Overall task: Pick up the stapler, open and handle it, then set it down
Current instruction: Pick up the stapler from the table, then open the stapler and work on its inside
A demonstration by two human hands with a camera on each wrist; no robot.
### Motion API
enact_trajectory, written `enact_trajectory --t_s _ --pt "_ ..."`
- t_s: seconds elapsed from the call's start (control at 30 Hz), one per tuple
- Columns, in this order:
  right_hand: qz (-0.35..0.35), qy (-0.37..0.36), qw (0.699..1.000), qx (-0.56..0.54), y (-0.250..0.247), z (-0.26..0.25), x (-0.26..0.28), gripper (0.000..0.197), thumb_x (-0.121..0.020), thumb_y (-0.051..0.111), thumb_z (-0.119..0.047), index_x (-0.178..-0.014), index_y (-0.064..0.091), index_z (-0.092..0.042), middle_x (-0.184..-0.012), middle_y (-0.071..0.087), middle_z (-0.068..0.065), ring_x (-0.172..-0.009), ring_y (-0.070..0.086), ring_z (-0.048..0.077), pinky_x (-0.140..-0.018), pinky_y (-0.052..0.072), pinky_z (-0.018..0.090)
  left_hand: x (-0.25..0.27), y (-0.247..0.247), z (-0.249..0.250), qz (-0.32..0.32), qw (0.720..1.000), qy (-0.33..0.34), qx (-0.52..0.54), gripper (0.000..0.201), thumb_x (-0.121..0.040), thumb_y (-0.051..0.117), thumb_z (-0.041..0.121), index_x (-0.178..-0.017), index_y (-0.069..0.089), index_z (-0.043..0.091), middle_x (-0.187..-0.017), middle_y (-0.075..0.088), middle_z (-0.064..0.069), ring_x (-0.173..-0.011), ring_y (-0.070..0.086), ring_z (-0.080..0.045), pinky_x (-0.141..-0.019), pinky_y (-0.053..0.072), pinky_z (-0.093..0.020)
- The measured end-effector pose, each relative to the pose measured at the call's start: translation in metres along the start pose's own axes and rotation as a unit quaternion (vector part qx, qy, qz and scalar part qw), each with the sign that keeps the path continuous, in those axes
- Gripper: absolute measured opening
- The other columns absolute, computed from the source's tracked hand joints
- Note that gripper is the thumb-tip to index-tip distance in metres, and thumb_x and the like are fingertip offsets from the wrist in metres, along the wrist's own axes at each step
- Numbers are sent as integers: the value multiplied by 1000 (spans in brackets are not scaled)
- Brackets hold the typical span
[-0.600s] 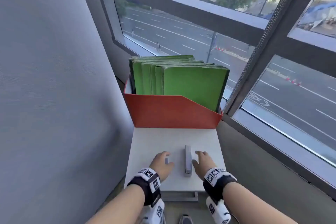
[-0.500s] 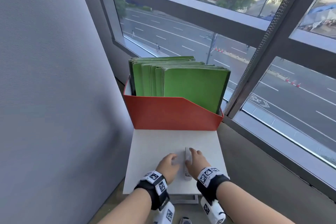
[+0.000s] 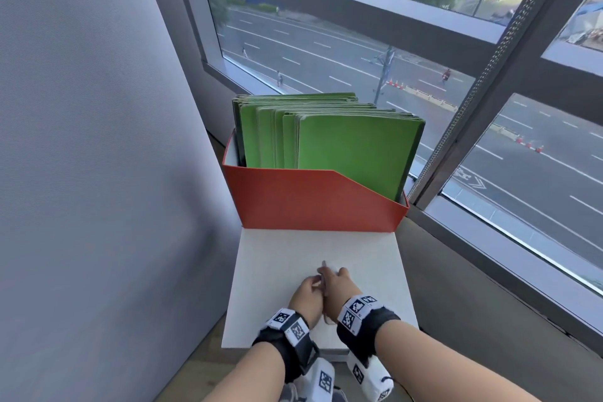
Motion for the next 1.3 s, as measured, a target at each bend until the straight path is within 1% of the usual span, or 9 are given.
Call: enact_trajectory --t_s 0.07,0.17,0.3,0.43,0.57,0.77,0.93,1.07,1.3 --pt "14 -19 1000 -18 -8 -9 4 60 -84 54 -14 -140 33 -22 -131 44 18 -112 53 33 -89 46 35 1 -4 14 7 999 0 50 41 -85 42 28 -118 58 10 -103 69 -18 -91 66 -36 -83 55 -44" --pt "19 -37 999 -6 -20 -23 2 63 -85 51 -11 -142 22 -10 -133 44 21 -114 53 34 -90 46 37 8 -9 32 -14 993 -4 120 40 -86 45 32 -110 58 3 -79 60 -14 -66 54 -24 -58 42 -29" --pt "16 -41 999 15 -34 -25 5 52 -85 49 -8 -132 26 -5 -119 57 22 -100 62 35 -71 45 36 11 -6 41 -30 985 -1 167 28 -93 43 31 -110 60 17 -74 62 -5 -57 55 -20 -46 39 -22" --pt "-11 -21 998 65 -40 -22 9 82 -87 54 -10 -146 -2 -1 -123 57 24 -108 62 34 -86 49 39 0 -1 40 -18 986 2 164 23 -96 37 28 -104 59 31 -85 65 -10 -70 56 -23 -55 42 -27" --pt "-22 -11 995 93 -48 -23 6 82 -89 50 -10 -148 -7 -2 -125 57 24 -110 61 33 -86 49 38 -4 3 44 0 990 5 141 25 -98 34 28 -101 57 36 -88 63 -9 -64 53 -21 -46 40 -21" --pt "-18 13 995 100 -66 -28 0 69 -93 46 -16 -148 6 -3 -123 60 21 -109 62 32 -78 48 35 -2 6 61 0 991 55 121 24 -101 30 27 -110 53 28 -84 61 -6 -61 53 -17 -39 38 -17" --pt "-25 -1 998 60 -103 -29 -3 38 -92 44 -28 -115 60 -2 -94 66 15 -84 63 29 -71 47 35 -6 -3 53 7 991 68 111 28 -100 25 8 -112 50 14 -60 54 -11 -47 48 -22 -42 39 -25" --pt "-10 1 997 70 -124 -32 -7 37 -88 56 -33 -104 67 -1 -86 68 10 -76 65 26 -75 56 36 -6 -6 55 3 994 80 74 30 -100 24 12 -111 52 15 -69 61 -8 -50 55 -16 -49 42 -24" --pt "83 -5 994 -67 -153 -38 -22 15 -83 68 -17 -89 66 -4 -86 67 7 -66 61 16 -56 54 23 -2 -15 58 -17 994 49 99 29 -97 32 10 -115 55 12 -69 62 -13 -44 52 -18 -45 46 -23"
Point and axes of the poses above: each hand's wrist, its own x-axis away from the middle knuckle, its own y-axis out of the palm, z = x × y, the point moved 2 cm from there along -x, towards the middle knuckle
